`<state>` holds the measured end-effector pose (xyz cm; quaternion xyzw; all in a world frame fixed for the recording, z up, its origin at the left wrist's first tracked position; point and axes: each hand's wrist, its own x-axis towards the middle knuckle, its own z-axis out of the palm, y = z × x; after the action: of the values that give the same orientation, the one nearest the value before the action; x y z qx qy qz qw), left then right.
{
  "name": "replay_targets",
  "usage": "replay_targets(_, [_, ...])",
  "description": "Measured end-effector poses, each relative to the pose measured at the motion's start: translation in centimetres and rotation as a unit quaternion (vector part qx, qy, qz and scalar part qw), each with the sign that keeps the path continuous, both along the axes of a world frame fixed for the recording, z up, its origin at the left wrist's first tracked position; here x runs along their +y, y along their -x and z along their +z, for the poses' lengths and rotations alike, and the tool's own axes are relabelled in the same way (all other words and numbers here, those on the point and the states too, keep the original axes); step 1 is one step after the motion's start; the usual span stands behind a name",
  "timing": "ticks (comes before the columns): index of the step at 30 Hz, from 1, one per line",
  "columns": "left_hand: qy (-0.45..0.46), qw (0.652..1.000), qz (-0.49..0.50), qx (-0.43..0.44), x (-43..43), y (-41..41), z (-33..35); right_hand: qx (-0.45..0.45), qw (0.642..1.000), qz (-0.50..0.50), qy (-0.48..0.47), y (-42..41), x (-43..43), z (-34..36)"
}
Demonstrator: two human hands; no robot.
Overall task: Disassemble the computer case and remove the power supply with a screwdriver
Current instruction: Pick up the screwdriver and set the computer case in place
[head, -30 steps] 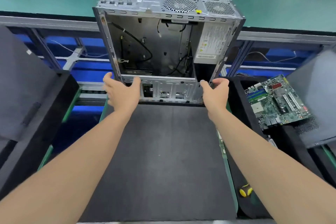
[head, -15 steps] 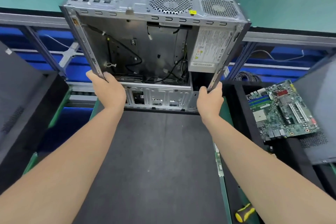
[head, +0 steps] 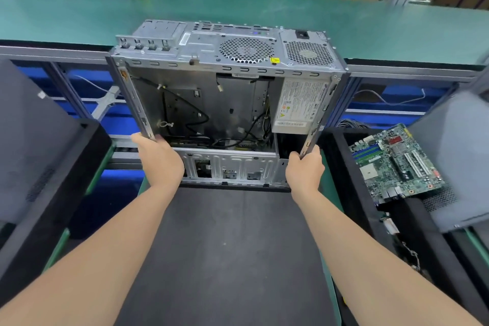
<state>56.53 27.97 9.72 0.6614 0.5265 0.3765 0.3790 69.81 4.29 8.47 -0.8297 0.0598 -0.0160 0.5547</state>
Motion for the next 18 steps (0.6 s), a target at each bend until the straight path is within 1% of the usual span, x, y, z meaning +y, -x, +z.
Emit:
replay_targets(3, [-0.017,0.999,-0.015,0.04,-0.6,2.9,0.3,0.007,1.0,-0.004,0.002,2.5,-0.7,0.5])
replay_targets(6, [-0.047,0.994,-0.04,0.091,-0.7,5.7,0.7,0.02,0.999,-0.01,0.026,4.9,-1.2,1.6])
replay_targets(11, [-0.137,0.979,-0.048,0.146,-0.6,9.0,2.2,0.044,0.995,-0.01,0.093,7.3,-2.2,4.6])
replay_targets(15, [-0.226,0.954,-0.074,0.18,-0.3,11.1,3.2,0.038,0.991,0.008,0.131,8.9,-3.1,6.9])
replay_targets(18, [-0.276,0.93,-0.108,0.218,-0.2,12.6,4.0,0.01,0.991,0.009,0.134,9.8,-3.6,7.9])
